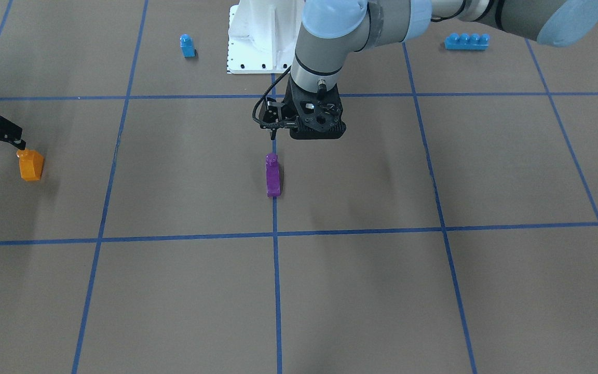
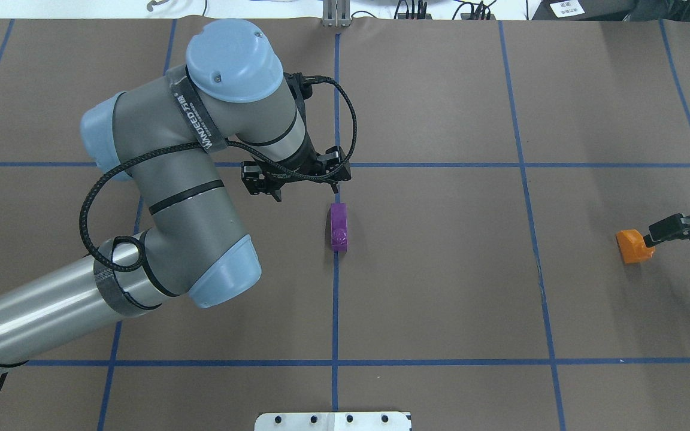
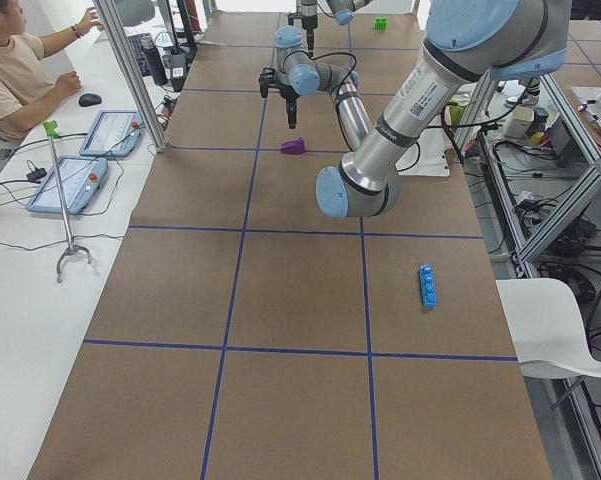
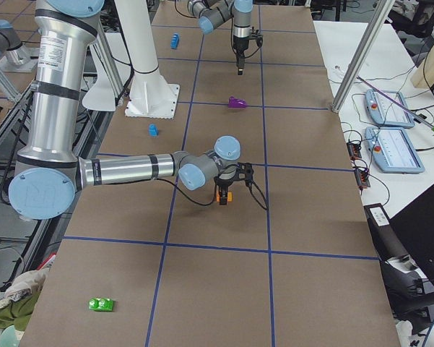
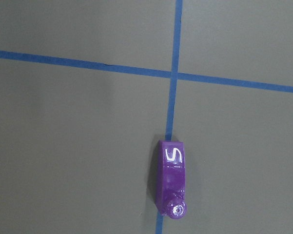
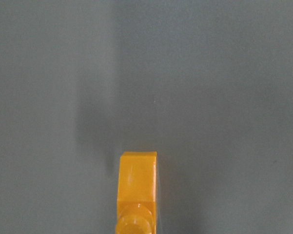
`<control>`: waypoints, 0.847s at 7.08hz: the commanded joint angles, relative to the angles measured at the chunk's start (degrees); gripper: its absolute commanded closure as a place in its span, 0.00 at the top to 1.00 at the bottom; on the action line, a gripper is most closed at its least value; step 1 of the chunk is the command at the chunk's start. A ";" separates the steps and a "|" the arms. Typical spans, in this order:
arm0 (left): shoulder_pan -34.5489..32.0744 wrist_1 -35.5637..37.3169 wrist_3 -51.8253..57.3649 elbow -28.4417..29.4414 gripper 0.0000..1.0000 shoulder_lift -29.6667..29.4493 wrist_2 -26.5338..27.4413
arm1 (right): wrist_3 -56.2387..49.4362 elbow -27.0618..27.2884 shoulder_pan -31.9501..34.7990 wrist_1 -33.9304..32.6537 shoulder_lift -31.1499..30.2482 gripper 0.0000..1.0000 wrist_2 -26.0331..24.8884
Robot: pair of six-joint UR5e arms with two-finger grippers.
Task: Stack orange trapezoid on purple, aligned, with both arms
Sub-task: 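Grasp the orange trapezoid block with the right gripper while the left gripper hovers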
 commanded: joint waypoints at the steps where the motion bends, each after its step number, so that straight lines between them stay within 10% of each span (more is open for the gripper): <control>1: 0.04 0.00 -0.04 0.07 1.00 0.00 0.06 | 2.06 -0.70 -1.50 0.23 0.67 0.98 -0.11; 6: 0.30 0.00 -1.09 0.07 1.00 0.00 0.24 | 1.98 -4.20 -6.96 3.45 0.76 0.98 -6.00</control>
